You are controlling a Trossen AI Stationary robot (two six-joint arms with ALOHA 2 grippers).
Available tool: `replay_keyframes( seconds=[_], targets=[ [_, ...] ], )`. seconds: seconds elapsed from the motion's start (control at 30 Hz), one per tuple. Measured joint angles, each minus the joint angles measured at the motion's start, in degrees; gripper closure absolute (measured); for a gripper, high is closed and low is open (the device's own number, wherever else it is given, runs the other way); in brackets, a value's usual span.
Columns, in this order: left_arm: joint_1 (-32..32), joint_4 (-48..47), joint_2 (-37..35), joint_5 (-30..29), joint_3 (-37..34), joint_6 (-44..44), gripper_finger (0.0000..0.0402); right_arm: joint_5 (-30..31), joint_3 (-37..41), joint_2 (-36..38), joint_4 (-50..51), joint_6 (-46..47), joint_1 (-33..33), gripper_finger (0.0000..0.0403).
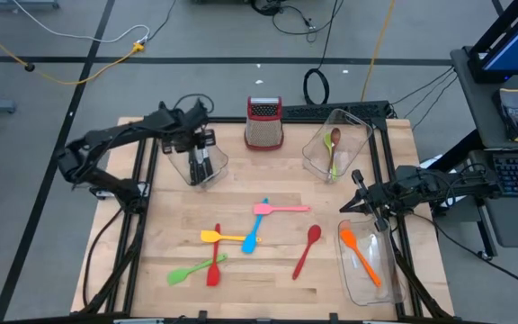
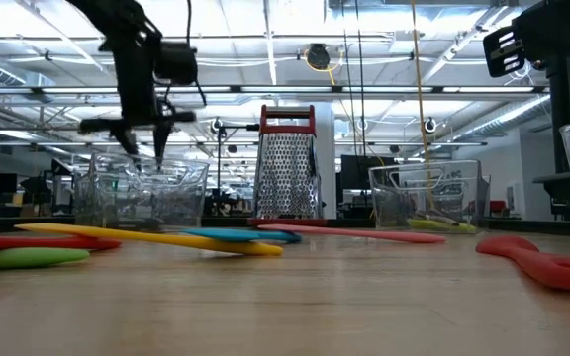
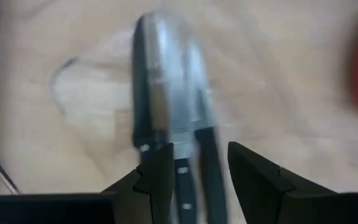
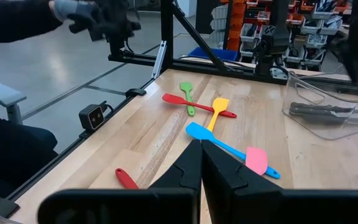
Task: Pick & Place Kitchen Items
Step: Put the pink spatula into the bottom right transparent bin
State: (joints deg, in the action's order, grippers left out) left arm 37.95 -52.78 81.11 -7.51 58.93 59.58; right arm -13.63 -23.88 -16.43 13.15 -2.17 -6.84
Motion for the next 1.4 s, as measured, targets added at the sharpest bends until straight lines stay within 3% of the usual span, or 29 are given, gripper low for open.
replay_keyframes(
  seconds=[0.2,0.43,0.8,1.17,1.4],
  targets=[
    [-2.2,-1.5,-6.8,-0.2,3.5,-2.5,0.0245,0.0,0.0,0.0,0.0,0.0,0.0,0.0403],
    [-9.2,-1.7,-13.5,-1.8,3.7,-3.5,0.0253,0.0,0.0,0.0,0.0,0.0,0.0,0.0403],
    [-23.1,-1.6,-18.5,-6.6,3.7,-7.0,0.0393,0.0,0.0,0.0,-0.1,1.5,0.0,0.0403],
    [-30.4,-4.2,-18.5,-9.5,3.7,-8.6,0.0396,0.0,0.0,0.0,-2.2,1.4,0.0,0.0403],
    [-35.5,-4.4,-18.5,-10.4,3.7,-14.7,0.0396,0.0,0.0,-0.1,-2.2,1.7,0.0,0.0403]
  ],
)
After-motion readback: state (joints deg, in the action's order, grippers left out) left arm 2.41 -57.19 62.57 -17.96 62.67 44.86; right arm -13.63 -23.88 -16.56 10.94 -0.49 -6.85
